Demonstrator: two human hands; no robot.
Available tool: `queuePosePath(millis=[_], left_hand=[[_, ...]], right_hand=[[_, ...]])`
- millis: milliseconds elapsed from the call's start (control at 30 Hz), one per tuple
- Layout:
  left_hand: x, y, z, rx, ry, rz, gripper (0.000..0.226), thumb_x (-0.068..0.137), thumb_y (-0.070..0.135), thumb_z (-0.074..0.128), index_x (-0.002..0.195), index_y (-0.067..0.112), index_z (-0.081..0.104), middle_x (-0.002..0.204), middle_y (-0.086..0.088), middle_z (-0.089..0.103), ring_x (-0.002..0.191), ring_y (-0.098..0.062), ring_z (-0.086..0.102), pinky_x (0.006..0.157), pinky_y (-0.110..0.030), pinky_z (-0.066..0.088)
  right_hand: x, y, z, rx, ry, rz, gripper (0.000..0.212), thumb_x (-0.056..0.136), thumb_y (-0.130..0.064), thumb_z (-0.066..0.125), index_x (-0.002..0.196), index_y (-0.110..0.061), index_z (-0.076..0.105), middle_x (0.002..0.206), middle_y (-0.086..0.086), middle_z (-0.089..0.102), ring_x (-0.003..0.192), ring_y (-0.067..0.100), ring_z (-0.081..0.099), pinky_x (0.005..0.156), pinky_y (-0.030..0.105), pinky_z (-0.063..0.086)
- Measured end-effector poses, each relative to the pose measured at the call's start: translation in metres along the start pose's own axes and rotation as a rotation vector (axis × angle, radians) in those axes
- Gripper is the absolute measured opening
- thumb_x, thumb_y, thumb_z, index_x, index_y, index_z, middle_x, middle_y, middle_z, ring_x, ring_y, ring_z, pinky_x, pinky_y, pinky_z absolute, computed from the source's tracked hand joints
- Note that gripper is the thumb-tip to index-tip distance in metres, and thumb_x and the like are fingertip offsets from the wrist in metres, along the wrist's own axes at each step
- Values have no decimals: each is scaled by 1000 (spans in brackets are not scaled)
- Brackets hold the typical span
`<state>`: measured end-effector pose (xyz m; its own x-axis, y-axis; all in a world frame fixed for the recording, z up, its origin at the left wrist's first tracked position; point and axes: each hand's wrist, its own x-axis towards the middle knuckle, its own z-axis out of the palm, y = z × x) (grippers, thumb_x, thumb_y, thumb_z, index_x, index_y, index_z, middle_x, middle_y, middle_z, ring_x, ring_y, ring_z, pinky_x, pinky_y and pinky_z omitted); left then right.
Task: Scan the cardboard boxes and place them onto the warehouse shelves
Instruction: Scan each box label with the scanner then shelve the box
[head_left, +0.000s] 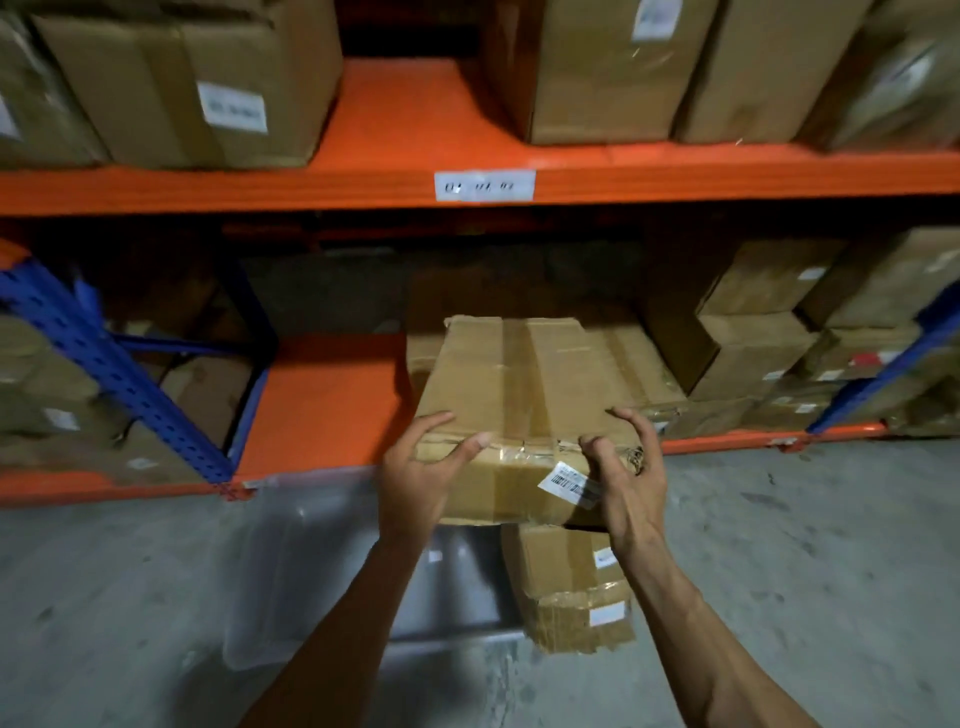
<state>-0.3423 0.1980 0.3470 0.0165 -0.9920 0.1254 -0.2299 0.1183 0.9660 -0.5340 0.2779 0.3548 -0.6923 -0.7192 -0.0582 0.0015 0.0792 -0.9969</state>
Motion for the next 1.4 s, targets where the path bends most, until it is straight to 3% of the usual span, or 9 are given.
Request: queuePosePath(millis=[67,167,367,567,767,967,1100,1267,1400], left_hand=[[-9,38,-8,-91,23,12,40,66,48,83,97,24,77,100,16,74,101,6,64,88,-8,45],[-16,87,-23,-158,23,53,41,67,45,87,102,26,77,105,17,73,103,12,61,87,-4,43],[-36,165,-76,-167,8,273,56,57,69,82,98,33,75,101,15,74,102,1,66,89,-20,50],[-49,247,-148,-192,77,483,48,60,68,79,92,33,74,94,18,73,88,-2,68,82,-29,53],[-29,308,-193,-196,92,598,49,62,67,79,96,33,73,101,24,69,102,9,61,87,-26,53],[30,320,-188,-161,157,585,51,60,71,77,95,34,73,96,27,66,96,18,57,81,-27,55],[87,300,-158,-138,195,534,49,62,69,79,95,33,73,99,21,70,100,9,60,84,-27,54],[150,273,-120,-116,155,389,43,61,59,82,94,33,73,100,16,71,98,9,59,73,-4,41],[210,245,-92,-62,157,267,47,56,60,84,94,34,73,97,13,72,97,7,59,68,-2,39]], right_hand=[[-17,-36,-11,28,15,-44,45,72,-34,73,116,-38,66,119,-16,64,111,11,61,80,27,50],[-41,-84,-22,56,36,-121,49,70,-36,71,119,-34,65,124,-12,59,114,10,55,79,26,45],[-100,-167,-35,104,116,-281,47,70,-40,72,116,-43,65,125,-8,65,116,20,61,92,42,54],[-155,-245,-22,188,117,-420,51,67,-51,71,117,-50,62,120,-4,68,104,23,68,81,49,61],[-168,-314,5,263,60,-518,49,69,-49,69,118,-46,63,121,-2,64,106,20,63,71,36,52],[-109,-337,41,282,-19,-521,61,62,-57,68,121,-43,63,129,-1,60,109,18,60,73,33,47],[-36,-325,73,288,-75,-498,64,60,-56,68,122,-40,63,125,-6,60,110,15,59,74,33,48],[59,-297,113,251,-129,-389,54,62,-53,72,115,-50,64,123,2,67,108,25,66,82,46,58],[135,-275,151,179,-182,-316,53,61,-57,70,113,-55,62,118,2,68,102,25,68,87,53,60]])
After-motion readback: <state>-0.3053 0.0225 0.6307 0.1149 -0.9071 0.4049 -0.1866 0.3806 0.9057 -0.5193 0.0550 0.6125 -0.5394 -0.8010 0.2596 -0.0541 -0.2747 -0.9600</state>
